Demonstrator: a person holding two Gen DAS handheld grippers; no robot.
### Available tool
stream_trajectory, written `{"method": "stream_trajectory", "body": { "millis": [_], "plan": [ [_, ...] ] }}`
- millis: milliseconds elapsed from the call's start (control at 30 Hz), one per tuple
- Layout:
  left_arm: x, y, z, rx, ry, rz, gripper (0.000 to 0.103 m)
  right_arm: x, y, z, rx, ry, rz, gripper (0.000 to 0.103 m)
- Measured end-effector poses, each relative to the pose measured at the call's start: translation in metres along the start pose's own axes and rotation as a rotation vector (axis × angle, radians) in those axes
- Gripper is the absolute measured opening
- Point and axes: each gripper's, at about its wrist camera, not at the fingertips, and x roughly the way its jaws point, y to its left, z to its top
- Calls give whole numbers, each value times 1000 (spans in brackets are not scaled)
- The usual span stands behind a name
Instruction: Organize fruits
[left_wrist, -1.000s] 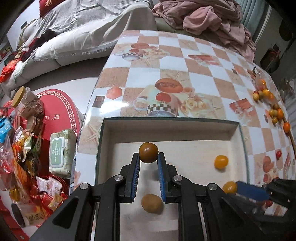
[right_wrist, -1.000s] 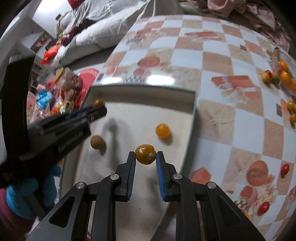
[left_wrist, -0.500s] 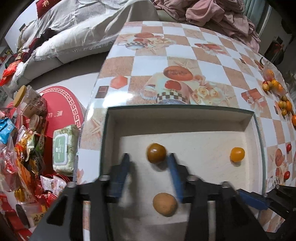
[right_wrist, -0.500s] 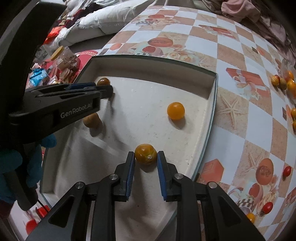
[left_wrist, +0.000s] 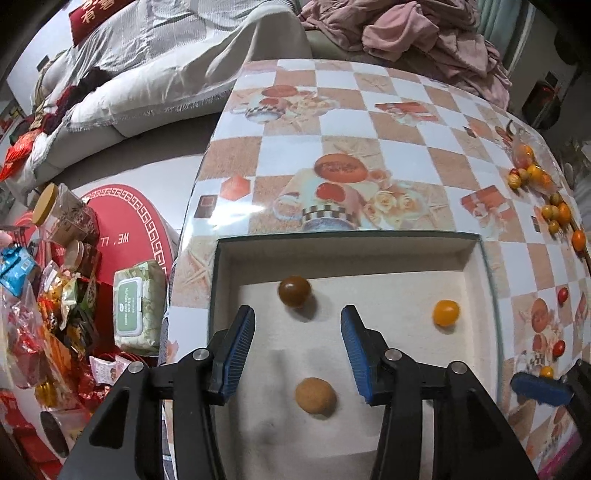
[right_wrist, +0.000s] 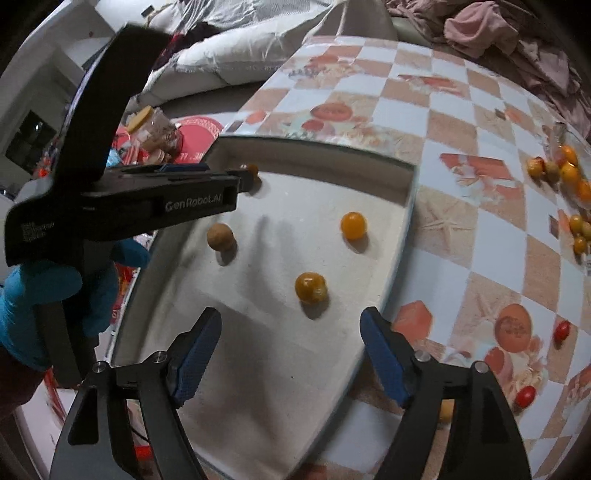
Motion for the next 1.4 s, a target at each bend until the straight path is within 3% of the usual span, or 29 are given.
{"method": "stream_trajectory", "body": {
  "millis": [300, 700, 1000, 1300, 1333, 1400],
  "plan": [
    [-23, -59, 2, 84, -24, -48, 50, -37, -61, -20, 170, -38, -65, 80],
    [-39, -162, -22, 226, 5, -178, 50, -69, -188, -67, 459, -51, -221, 80],
    [-30, -195, -64, 250, 87, -201, 50, -68, -216, -71, 473, -54, -240, 81],
    [-21, -204, -82, 270, 103, -197, 51, -50, -224, -61, 433, -44, -237, 80],
    [-22, -205, -82, 269, 97, -208, 58, -48, -225, -60, 427, -42, -238, 80],
    [-22, -209, -83, 278, 84, -199, 62, -44, -227, -57, 420, -41, -242, 80]
  ]
}}
